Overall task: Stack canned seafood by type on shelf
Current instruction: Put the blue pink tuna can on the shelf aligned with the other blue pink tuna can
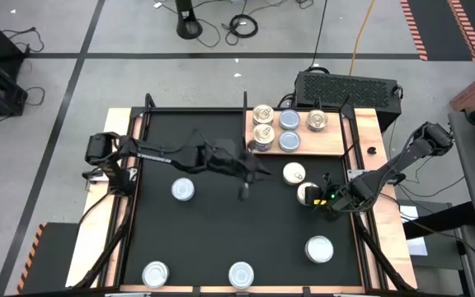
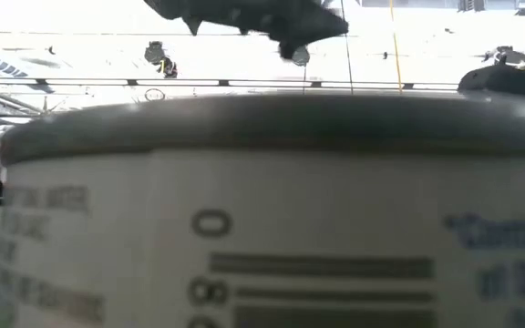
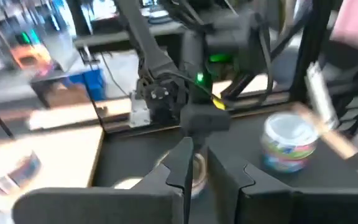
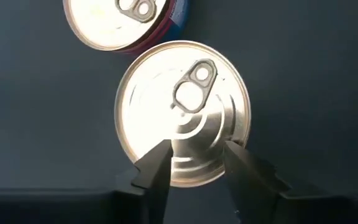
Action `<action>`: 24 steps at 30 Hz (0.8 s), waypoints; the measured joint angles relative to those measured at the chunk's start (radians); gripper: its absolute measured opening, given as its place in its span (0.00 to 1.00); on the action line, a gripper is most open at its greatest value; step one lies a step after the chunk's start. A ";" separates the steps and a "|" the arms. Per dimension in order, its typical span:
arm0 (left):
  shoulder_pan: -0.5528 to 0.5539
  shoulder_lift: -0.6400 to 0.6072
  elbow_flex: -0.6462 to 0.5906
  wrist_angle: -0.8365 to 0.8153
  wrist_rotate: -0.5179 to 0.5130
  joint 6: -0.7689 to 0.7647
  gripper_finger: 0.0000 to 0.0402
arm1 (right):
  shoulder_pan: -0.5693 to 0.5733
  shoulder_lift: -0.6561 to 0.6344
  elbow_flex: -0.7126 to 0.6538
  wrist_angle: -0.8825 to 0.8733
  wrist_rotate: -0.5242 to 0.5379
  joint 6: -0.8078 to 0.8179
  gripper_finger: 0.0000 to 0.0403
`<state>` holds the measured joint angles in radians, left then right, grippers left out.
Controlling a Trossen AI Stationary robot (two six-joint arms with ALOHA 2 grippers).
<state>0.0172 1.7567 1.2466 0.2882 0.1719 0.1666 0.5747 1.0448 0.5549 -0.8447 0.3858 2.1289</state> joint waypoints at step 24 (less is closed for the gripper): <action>-0.093 0.674 0.636 -0.272 -0.238 0.582 0.14 | 0.003 -0.205 0.357 -0.543 0.037 -0.028 0.40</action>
<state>-0.0758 2.4305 1.8831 0.0163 -0.0659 0.7487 0.5774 0.8394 0.9123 -1.3872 0.4225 2.1014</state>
